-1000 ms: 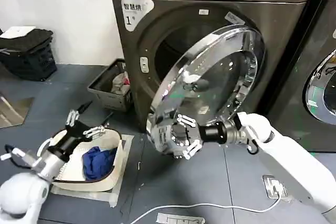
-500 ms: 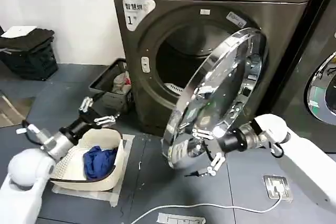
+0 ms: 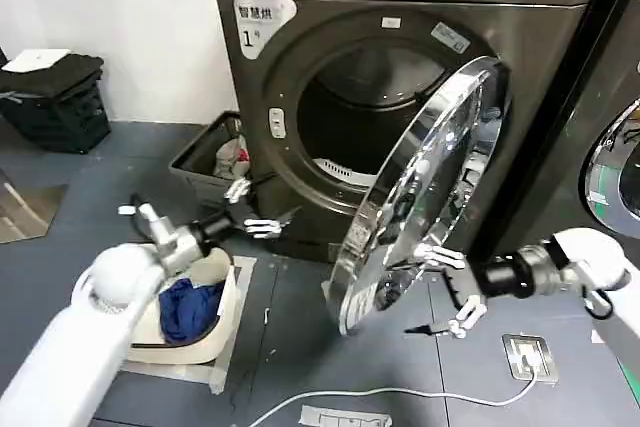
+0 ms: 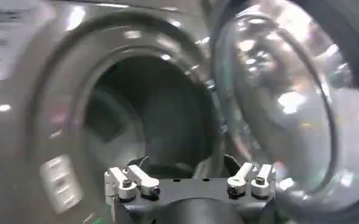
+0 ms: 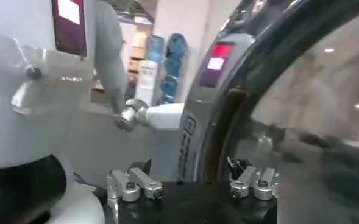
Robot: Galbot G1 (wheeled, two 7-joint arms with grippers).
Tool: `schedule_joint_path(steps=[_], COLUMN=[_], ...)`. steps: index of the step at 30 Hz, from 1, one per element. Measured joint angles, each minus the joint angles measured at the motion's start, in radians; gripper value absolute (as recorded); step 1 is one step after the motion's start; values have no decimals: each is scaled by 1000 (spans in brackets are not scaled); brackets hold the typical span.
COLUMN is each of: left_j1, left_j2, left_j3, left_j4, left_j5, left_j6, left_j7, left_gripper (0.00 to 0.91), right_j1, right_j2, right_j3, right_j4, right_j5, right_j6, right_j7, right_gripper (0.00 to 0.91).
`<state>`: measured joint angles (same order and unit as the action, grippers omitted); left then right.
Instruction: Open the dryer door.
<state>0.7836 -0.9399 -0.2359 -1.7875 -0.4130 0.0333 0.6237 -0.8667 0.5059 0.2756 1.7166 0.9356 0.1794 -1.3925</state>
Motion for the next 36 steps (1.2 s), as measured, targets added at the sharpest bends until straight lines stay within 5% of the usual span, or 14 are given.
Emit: schedule_joint_path(steps=[15, 25, 31, 36], left_j1=[-170, -263, -304, -333], left_j2=[-54, -111, -155, -189], left_j3=[268, 395, 459, 507], left_j4=[33, 67, 83, 101], left_j5=[-24, 0, 3, 7], left_j6=[-42, -69, -72, -79], left_j7=[19, 22, 20, 16], left_gripper=[907, 907, 907, 907], right_j1=[-670, -1051, -1181, -1208], right_j2=[81, 296, 447, 579], right_j3=[666, 1023, 1175, 1282], right_j4=[110, 174, 191, 186], right_j5=[24, 3, -4, -89], right_j6=[52, 168, 192, 214], right_j7=[42, 138, 255, 390], right_gripper=[907, 907, 907, 907])
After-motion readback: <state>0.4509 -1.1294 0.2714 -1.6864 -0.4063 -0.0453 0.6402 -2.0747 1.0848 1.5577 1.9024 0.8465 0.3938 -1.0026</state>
